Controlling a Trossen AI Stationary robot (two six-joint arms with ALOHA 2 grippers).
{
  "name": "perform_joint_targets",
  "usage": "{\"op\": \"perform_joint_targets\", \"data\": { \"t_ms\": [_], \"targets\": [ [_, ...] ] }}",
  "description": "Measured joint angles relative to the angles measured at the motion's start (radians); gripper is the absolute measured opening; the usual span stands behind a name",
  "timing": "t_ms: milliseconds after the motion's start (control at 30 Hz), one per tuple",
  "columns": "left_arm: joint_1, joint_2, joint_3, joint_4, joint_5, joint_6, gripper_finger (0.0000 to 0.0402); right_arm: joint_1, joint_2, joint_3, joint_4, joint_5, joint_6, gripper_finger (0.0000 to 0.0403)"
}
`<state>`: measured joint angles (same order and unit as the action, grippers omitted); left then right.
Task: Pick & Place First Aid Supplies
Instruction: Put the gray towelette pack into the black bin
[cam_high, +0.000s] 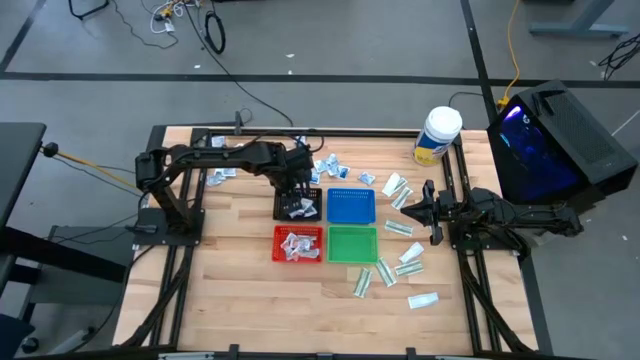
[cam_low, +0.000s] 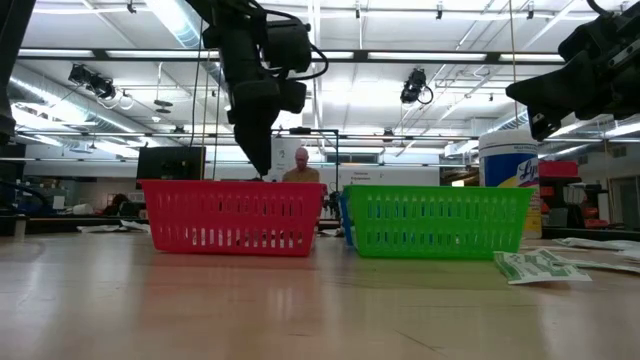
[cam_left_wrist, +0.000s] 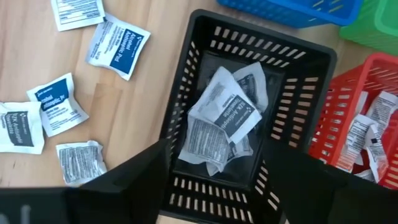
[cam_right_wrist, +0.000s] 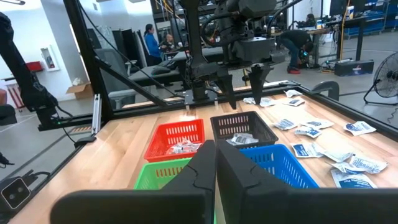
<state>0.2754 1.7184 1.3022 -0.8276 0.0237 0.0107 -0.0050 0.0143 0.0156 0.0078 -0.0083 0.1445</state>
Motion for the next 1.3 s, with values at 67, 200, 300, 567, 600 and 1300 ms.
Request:
{"op": "perform_joint_targets", "data": {
  "t_ms": [67, 200, 300, 567, 600, 1300],
  "targets": [
    [0.003, 0.0, 0.0, 0.0, 0.0, 0.0, 0.0284, 0.0, 0.0, 0.0, 0.0, 0.0, 0.0, 0.0018],
    [0.009, 0.0, 0.0, 0.0, 0.0, 0.0, 0.0295, 0.0, 0.0, 0.0, 0.0, 0.0, 0.0, 0.0018],
    [0.022, -0.004, 0.0, -0.014, -0.001, 0.0, 0.0295, 0.0, 0.0, 0.0, 0.0, 0.0, 0.0, 0.0018],
    [0.1, -0.026, 0.0, -0.066, -0.003, 0.0, 0.0296, 0.0, 0.0, 0.0, 0.0, 0.0, 0.0, 0.0018],
    [0.114, -0.028, 0.0, -0.07, -0.003, 0.0, 0.0296, 0.0, 0.0, 0.0, 0.0, 0.0, 0.0, 0.0018],
    [0.361, -0.013, 0.0, -0.11, 0.0, 0.286, 0.0296, 0.0, 0.0, 0.0, 0.0, 0.0, 0.0, 0.0018]
  ]
}}
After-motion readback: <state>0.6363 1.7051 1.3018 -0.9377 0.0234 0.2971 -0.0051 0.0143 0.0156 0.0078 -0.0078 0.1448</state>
